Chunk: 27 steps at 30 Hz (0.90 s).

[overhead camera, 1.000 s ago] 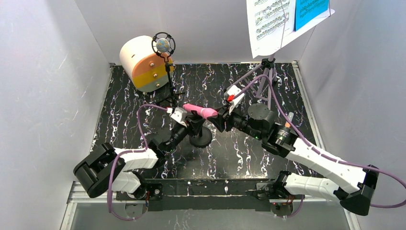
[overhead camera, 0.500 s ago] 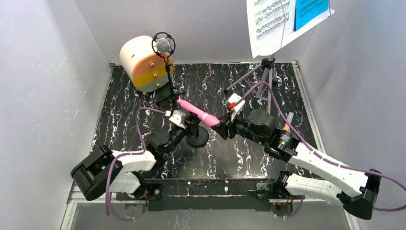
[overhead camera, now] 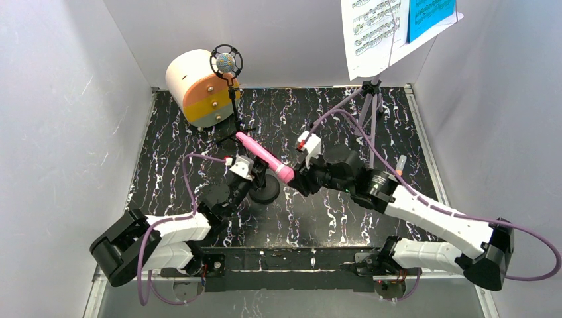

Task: Pack up the instrument practice props
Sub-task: Remove the microphone from the microphone stand.

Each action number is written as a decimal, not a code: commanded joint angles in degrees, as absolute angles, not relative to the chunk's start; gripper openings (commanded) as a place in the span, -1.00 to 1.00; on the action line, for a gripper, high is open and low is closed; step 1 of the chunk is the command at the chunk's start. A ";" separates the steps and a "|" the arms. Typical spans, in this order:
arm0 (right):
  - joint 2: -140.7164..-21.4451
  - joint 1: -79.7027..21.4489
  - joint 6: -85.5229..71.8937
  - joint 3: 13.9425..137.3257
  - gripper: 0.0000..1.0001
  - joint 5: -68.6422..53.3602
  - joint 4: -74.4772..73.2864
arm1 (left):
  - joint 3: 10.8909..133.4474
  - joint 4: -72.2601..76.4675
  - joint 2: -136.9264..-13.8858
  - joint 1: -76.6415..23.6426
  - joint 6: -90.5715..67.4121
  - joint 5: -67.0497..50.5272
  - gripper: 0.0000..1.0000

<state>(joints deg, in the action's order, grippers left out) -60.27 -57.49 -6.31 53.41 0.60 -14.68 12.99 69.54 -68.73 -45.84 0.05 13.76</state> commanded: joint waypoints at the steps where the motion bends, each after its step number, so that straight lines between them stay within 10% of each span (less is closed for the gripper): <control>1: -65.17 -57.83 -7.71 62.70 -0.02 -0.68 -21.18 | 12.09 67.53 -67.98 -45.18 2.18 17.88 -0.86; 7: -73.78 -57.51 -5.79 72.73 0.59 -0.34 -24.91 | 11.95 66.84 -67.56 -45.21 2.71 17.82 -0.87; 12: -79.73 -56.83 -3.40 78.87 0.67 -0.69 -27.13 | 11.87 66.53 -67.31 -45.21 2.49 17.54 -0.88; 27: -88.32 -52.47 -0.09 82.61 -0.10 -14.54 -29.76 | 11.69 65.97 -66.23 -45.23 3.02 18.47 -0.88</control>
